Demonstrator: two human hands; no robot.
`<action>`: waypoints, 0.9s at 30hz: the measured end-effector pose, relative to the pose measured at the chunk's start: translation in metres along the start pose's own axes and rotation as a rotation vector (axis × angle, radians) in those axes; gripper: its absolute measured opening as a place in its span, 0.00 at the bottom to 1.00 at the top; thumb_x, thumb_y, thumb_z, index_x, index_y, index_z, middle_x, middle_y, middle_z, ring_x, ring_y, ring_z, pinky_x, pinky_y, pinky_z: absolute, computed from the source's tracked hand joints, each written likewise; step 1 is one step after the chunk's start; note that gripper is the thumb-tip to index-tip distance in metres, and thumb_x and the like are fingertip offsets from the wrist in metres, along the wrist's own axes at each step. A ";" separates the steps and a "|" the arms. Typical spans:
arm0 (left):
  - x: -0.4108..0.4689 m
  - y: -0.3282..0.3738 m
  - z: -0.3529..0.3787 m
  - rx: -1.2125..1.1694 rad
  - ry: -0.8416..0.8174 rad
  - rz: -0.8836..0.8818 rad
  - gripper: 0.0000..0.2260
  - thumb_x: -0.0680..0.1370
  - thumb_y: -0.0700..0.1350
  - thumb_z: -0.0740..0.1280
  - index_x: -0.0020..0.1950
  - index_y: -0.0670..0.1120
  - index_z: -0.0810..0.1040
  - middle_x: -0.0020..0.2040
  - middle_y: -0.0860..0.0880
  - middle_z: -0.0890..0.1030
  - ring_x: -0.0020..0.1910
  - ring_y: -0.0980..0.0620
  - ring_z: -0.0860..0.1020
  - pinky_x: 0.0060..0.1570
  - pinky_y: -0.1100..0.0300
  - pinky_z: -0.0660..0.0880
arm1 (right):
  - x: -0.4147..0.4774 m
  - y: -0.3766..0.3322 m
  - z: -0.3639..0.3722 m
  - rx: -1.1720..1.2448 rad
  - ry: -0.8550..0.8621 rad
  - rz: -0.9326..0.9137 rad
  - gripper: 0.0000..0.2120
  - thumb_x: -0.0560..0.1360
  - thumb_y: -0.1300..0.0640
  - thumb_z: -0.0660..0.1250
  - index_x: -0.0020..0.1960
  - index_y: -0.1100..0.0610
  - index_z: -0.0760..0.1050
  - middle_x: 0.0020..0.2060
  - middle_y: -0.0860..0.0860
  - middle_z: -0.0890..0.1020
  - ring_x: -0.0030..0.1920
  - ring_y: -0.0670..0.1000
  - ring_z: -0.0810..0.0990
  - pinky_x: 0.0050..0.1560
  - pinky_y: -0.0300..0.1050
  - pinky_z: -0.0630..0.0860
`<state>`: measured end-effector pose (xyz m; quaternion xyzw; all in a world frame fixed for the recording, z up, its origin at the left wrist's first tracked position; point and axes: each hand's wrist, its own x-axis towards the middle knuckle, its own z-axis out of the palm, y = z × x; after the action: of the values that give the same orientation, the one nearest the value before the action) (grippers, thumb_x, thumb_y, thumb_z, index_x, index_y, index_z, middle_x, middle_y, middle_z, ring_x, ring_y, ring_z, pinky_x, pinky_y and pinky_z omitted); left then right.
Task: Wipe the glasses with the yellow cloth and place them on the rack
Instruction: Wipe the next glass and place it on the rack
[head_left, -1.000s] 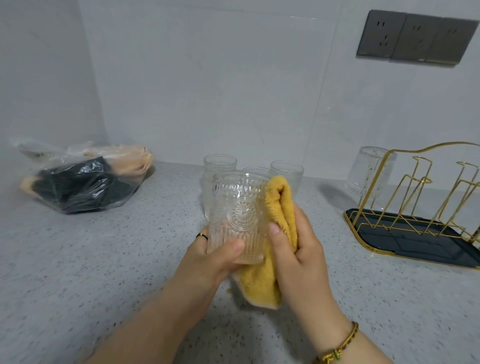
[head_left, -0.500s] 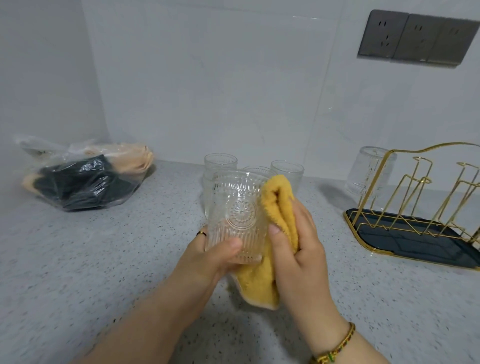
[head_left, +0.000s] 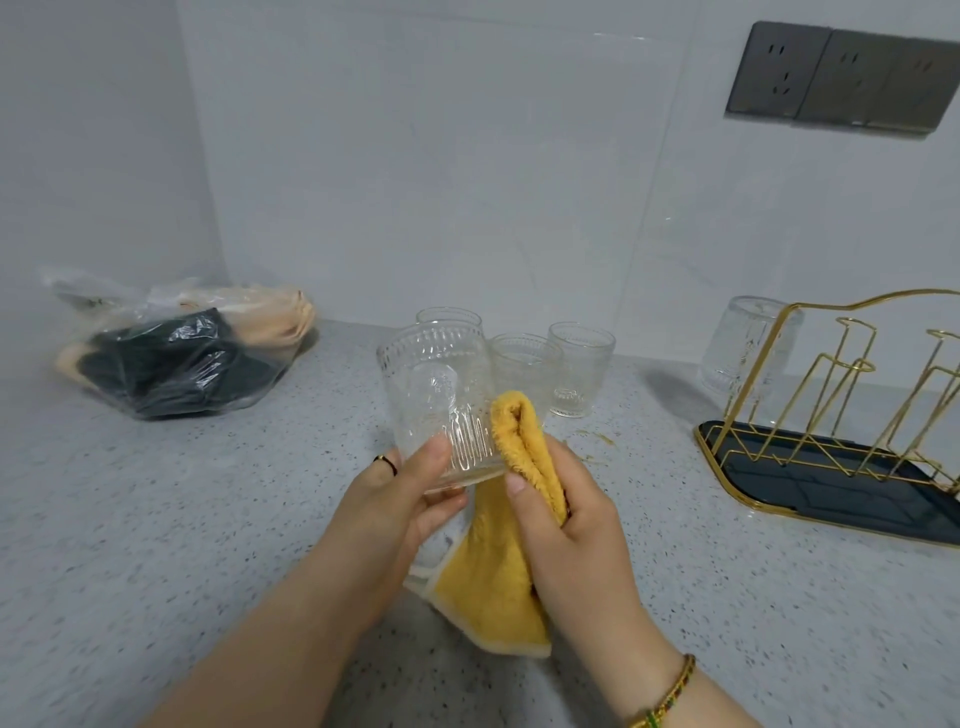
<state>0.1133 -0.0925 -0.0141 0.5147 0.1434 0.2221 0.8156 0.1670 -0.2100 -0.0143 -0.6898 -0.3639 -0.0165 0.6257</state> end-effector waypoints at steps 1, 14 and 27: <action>0.000 0.001 0.001 0.014 -0.005 0.007 0.26 0.60 0.53 0.67 0.54 0.41 0.77 0.46 0.47 0.85 0.45 0.53 0.83 0.47 0.61 0.80 | 0.001 0.001 -0.001 -0.036 0.019 -0.024 0.17 0.68 0.52 0.60 0.56 0.39 0.69 0.56 0.41 0.76 0.57 0.36 0.72 0.56 0.25 0.66; -0.001 0.000 -0.005 0.098 -0.192 -0.075 0.32 0.59 0.54 0.72 0.59 0.40 0.75 0.53 0.44 0.84 0.52 0.49 0.82 0.50 0.58 0.79 | 0.000 0.003 -0.001 -0.201 -0.001 -0.137 0.19 0.66 0.44 0.54 0.56 0.31 0.61 0.63 0.43 0.68 0.63 0.32 0.62 0.61 0.22 0.57; -0.001 0.003 -0.005 0.033 -0.077 -0.013 0.20 0.64 0.48 0.69 0.53 0.42 0.78 0.46 0.48 0.85 0.47 0.53 0.83 0.48 0.60 0.80 | 0.003 -0.005 -0.007 -0.057 -0.066 0.025 0.09 0.74 0.57 0.64 0.41 0.42 0.75 0.36 0.48 0.81 0.38 0.44 0.77 0.38 0.32 0.72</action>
<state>0.1100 -0.0884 -0.0136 0.5352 0.1191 0.1944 0.8134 0.1695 -0.2152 -0.0076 -0.7120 -0.3751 0.0035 0.5936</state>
